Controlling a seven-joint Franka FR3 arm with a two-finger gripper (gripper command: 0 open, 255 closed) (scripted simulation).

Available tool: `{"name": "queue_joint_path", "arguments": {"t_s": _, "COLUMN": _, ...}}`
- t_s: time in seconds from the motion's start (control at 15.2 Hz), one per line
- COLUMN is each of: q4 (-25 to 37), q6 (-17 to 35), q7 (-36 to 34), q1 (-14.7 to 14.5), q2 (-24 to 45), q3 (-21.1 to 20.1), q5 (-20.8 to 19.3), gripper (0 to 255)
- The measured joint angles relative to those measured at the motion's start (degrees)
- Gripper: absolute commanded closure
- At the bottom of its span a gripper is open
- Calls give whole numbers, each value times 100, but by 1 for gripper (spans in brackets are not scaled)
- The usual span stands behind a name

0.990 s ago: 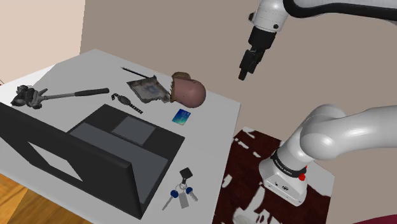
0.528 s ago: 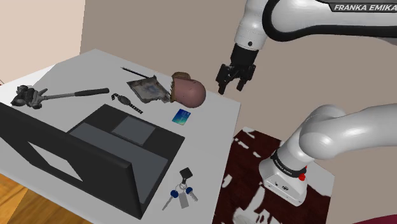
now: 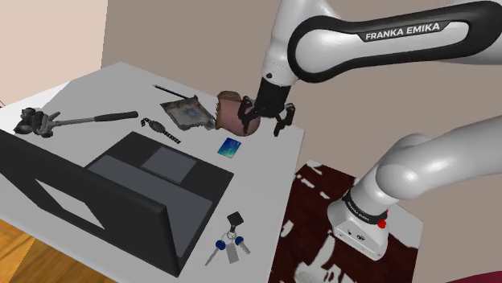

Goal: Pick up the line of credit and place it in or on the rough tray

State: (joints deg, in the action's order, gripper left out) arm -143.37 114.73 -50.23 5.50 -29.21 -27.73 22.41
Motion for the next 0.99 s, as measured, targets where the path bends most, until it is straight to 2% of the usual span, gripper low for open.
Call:
{"name": "queue_joint_path", "arguments": {"t_s": 0.26, "q4": 199, "q6": 715, "q7": -1481, "q1": 291, "q2": 759, "q3": -670, "q5": 97, "gripper": 0}}
{"name": "queue_joint_path", "arguments": {"t_s": 0.53, "q4": 628, "q6": 1385, "q7": -2983, "q1": 695, "q2": 1766, "q3": -1223, "q5": -256, "gripper": 0}}
{"name": "queue_joint_path", "arguments": {"t_s": 0.66, "q4": 671, "q6": 1586, "q7": -3294, "q1": 740, "q2": 2002, "q3": -1334, "q5": -371, "gripper": 0}}
{"name": "queue_joint_path", "arguments": {"t_s": 0.99, "q4": 547, "q6": 2084, "q7": -3529, "q1": 769, "q2": 2415, "q3": -1466, "q5": -589, "gripper": 0}}
